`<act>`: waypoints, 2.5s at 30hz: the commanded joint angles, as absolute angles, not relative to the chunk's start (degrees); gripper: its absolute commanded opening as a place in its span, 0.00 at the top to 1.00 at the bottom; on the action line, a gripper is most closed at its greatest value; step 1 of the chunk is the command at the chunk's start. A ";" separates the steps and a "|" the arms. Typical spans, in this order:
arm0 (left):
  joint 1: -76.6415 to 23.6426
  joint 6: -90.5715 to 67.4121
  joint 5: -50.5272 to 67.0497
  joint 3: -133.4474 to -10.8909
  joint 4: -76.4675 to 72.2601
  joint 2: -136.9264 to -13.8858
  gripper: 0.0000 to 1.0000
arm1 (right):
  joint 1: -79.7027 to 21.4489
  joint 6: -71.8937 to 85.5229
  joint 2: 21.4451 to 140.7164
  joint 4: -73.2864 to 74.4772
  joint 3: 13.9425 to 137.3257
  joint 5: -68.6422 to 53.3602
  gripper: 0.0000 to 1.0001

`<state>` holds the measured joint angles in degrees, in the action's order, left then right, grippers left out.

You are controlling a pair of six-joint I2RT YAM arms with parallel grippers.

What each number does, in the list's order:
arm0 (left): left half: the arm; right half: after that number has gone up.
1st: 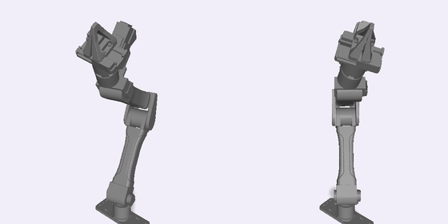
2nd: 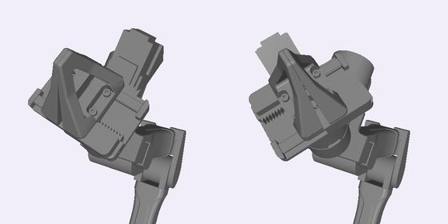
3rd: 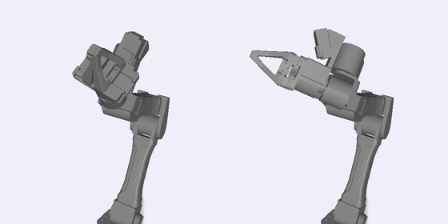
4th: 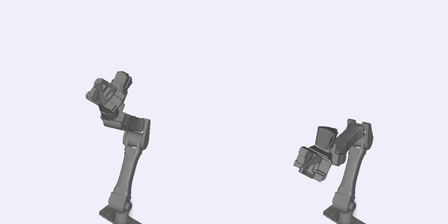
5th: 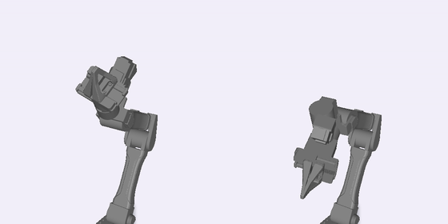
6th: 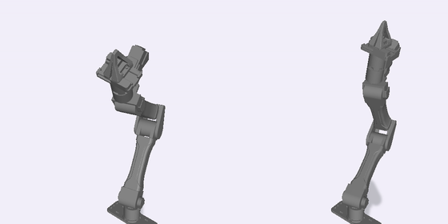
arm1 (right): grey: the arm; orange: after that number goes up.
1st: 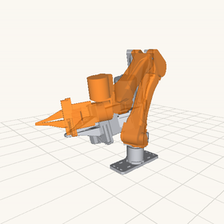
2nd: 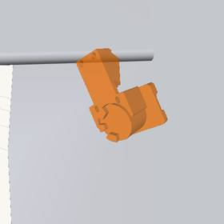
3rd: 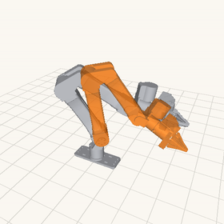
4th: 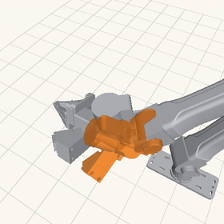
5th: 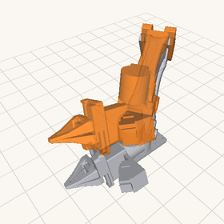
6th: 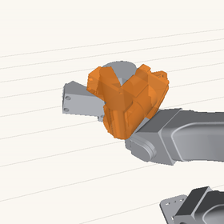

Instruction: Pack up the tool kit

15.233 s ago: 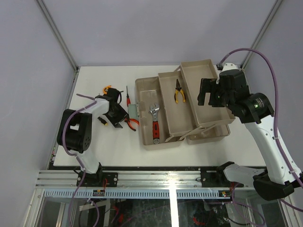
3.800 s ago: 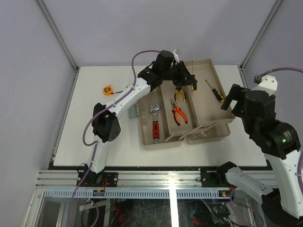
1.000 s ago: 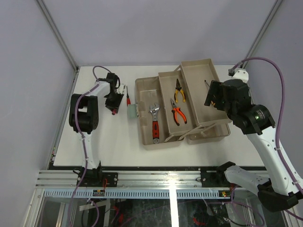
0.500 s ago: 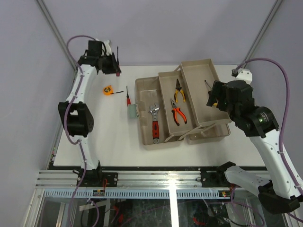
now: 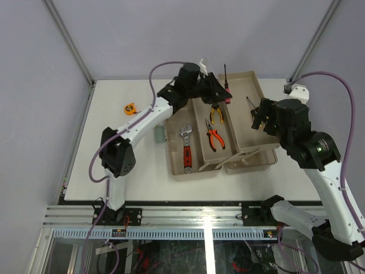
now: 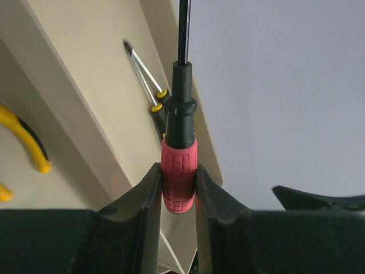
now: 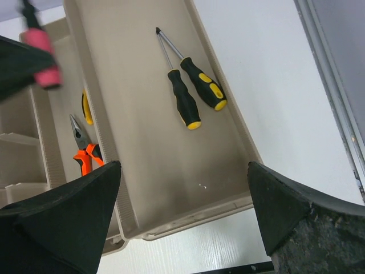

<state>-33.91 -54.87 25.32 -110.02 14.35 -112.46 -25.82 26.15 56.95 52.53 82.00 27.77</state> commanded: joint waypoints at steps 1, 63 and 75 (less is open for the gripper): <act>-37.71 -62.15 22.46 -113.27 8.75 -115.54 1.00 | -25.68 28.17 52.59 54.98 84.84 32.15 0.00; -2.71 -25.21 10.37 -108.05 43.63 -121.36 0.37 | -25.69 31.85 54.87 48.96 77.53 23.86 0.00; -6.41 -22.23 5.32 -105.97 47.75 -129.76 0.34 | -25.68 32.21 54.71 50.10 77.29 23.91 0.00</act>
<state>-5.87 -24.25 8.21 -106.17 46.13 -128.03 -25.82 31.44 54.35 50.78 76.49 24.25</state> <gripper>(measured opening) 0.652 0.993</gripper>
